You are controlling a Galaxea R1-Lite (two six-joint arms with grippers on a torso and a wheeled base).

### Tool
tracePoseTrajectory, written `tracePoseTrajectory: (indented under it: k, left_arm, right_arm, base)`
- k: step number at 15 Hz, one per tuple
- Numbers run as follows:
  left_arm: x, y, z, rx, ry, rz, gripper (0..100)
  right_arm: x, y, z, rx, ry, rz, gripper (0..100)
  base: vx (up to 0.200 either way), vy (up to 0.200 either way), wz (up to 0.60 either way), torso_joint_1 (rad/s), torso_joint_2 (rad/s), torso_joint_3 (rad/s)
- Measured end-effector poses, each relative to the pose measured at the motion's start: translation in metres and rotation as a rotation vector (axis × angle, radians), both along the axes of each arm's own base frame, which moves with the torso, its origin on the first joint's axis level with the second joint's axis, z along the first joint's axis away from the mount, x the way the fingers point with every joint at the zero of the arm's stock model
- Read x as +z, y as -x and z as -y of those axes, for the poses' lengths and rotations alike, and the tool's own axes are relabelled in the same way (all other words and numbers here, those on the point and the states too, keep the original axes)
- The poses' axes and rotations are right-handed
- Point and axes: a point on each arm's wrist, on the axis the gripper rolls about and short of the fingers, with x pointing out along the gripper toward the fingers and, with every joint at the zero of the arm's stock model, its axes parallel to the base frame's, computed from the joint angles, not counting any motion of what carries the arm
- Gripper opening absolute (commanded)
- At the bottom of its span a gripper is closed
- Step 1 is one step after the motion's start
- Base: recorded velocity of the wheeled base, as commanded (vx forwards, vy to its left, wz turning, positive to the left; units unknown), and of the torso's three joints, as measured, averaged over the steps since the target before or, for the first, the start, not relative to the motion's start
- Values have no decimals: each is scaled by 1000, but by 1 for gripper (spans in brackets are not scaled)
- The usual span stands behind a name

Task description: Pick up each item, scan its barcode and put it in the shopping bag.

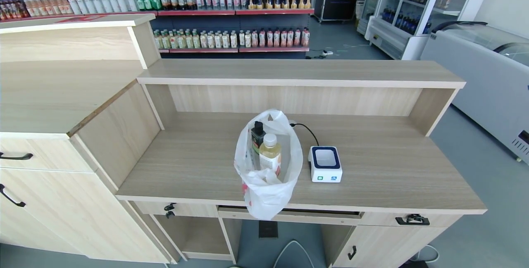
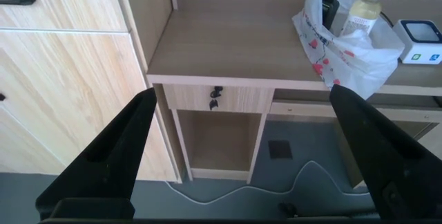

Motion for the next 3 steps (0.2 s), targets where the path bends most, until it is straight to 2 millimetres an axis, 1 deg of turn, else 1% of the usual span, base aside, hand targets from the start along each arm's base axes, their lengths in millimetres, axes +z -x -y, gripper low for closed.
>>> tracePoseTrajectory:
  k: [3]
  left_arm:
    - [0,0,0,0,0,0,100]
  right_arm:
    - [0,0,0,-1,-1,0,100]
  base:
    - [0,0,0,0,0,0]
